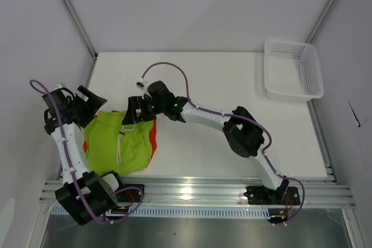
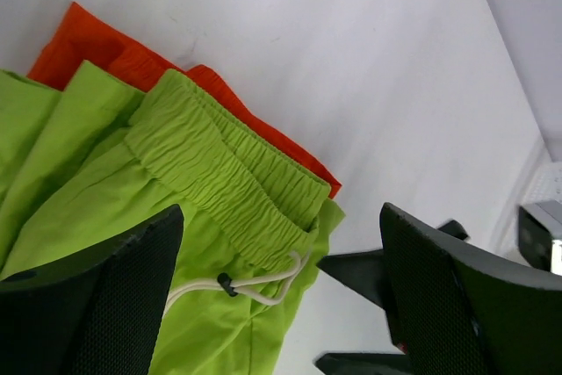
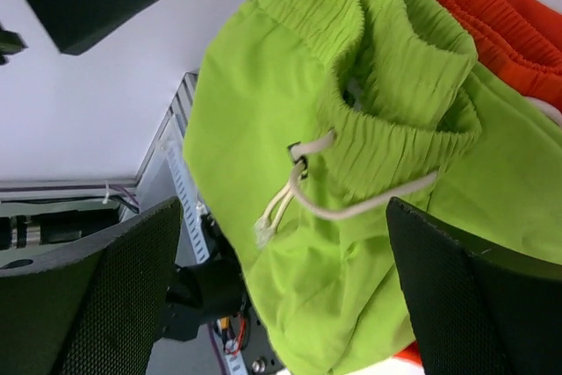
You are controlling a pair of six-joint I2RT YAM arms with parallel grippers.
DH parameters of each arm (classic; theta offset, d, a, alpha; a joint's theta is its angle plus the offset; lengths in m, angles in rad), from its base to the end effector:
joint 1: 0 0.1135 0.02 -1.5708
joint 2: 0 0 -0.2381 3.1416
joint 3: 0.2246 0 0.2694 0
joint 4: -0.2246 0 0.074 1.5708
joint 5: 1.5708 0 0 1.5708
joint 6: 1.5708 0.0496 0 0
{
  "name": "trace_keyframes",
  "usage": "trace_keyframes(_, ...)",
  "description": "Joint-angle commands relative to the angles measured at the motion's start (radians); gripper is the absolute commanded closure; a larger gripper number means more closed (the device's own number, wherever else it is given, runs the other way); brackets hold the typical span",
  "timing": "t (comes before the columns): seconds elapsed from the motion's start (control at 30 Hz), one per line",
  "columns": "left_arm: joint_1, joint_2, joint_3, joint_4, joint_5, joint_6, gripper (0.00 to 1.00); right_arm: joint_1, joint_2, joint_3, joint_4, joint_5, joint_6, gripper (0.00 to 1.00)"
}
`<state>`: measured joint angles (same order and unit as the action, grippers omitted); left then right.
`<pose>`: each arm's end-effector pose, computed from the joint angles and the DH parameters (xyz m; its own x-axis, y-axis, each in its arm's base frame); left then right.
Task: Fold and stack the shorts
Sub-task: Neatly place the folded shorts to the corner
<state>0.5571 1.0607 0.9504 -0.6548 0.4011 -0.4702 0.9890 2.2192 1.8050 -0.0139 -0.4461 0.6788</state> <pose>0.2290 0.1198 0.2691 -0.4119 -0.7480 -0.5205 -0.4872 0.6635 -0.5679 0.2769 0.4599 0.2032 -0.7862 -0.1646 -0.5956 -0.6113 0.3484 0.7106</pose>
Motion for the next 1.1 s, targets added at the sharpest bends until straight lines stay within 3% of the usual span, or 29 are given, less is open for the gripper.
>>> trace_keyframes(0.0,-0.020,0.041,-0.025,0.083,0.081,-0.057,0.07,0.002,0.072,0.099,-0.049,-0.002,-0.022,0.00)
trace_keyframes(0.13,-0.066,0.076,-0.077,0.171,0.077,-0.105,0.07,0.004,0.094,0.102,-0.069,0.053,-0.084,0.03)
trace_keyframes(0.17,-0.075,0.082,-0.093,0.188,0.076,-0.114,0.07,0.000,0.106,0.103,-0.072,0.072,-0.093,0.15)
trace_keyframes(0.2,-0.101,0.102,-0.107,0.219,0.070,-0.133,0.07,-0.001,0.112,0.109,-0.090,0.105,-0.103,0.51)
trace_keyframes(0.23,-0.114,0.114,-0.107,0.230,0.064,-0.140,0.07,-0.003,0.118,0.114,-0.106,0.106,-0.104,0.52)
trace_keyframes(0.27,-0.126,0.130,-0.104,0.241,0.053,-0.146,0.07,-0.006,0.123,0.117,-0.118,0.154,-0.102,0.77)
trace_keyframes(0.43,-0.167,0.208,-0.139,0.337,-0.002,-0.205,0.09,-0.038,0.152,0.093,-0.090,0.159,-0.070,0.90)
trace_keyframes(0.47,-0.168,0.226,-0.150,0.359,-0.021,-0.215,0.09,-0.044,0.158,0.093,-0.087,0.158,-0.065,0.99)
trace_keyframes(0.7,-0.163,0.260,-0.167,0.471,-0.116,-0.257,0.11,-0.096,0.192,0.064,-0.098,0.162,-0.024,1.00)
trace_keyframes(0.8,-0.164,0.245,-0.200,0.555,-0.071,-0.291,0.11,-0.122,0.142,-0.039,0.073,0.098,0.013,1.00)
trace_keyframes(1.07,-0.160,0.190,-0.139,0.497,-0.033,-0.272,0.11,-0.136,-0.001,-0.121,0.287,-0.101,0.090,0.72)
